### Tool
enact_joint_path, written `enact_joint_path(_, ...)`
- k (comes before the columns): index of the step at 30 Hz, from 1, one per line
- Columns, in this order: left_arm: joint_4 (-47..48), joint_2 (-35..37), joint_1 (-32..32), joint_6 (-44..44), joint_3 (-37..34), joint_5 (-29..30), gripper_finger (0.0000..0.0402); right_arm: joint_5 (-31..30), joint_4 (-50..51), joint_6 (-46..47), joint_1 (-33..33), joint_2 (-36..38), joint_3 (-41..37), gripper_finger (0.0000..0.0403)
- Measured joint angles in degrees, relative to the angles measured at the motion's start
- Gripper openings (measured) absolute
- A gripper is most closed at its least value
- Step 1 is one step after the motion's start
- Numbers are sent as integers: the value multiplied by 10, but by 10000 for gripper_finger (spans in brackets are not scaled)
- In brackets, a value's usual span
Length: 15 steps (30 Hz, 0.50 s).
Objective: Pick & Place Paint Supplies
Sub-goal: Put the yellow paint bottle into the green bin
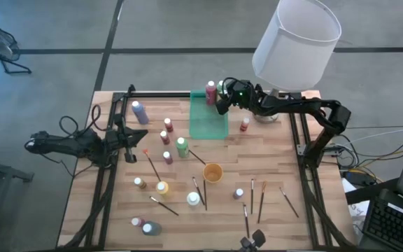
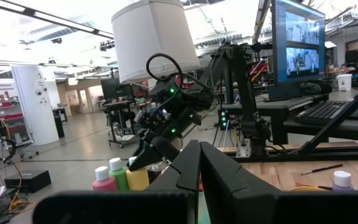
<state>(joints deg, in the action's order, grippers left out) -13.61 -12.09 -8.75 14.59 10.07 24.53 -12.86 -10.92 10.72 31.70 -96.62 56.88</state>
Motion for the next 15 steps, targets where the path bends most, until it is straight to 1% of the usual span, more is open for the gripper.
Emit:
enact_joint_path(4, 0, 0, 0, 0, 0, 0, 16, 3, 0, 0, 0, 0, 0, 123)
enact_joint_path(6, 0, 0, 0, 0, 0, 0, 16, 13, 0, -3, 0, 0, 0, 128)
enact_joint_path(15, 0, 0, 0, 0, 0, 0, 16, 22, 0, -2, 0, 0, -1, 192)
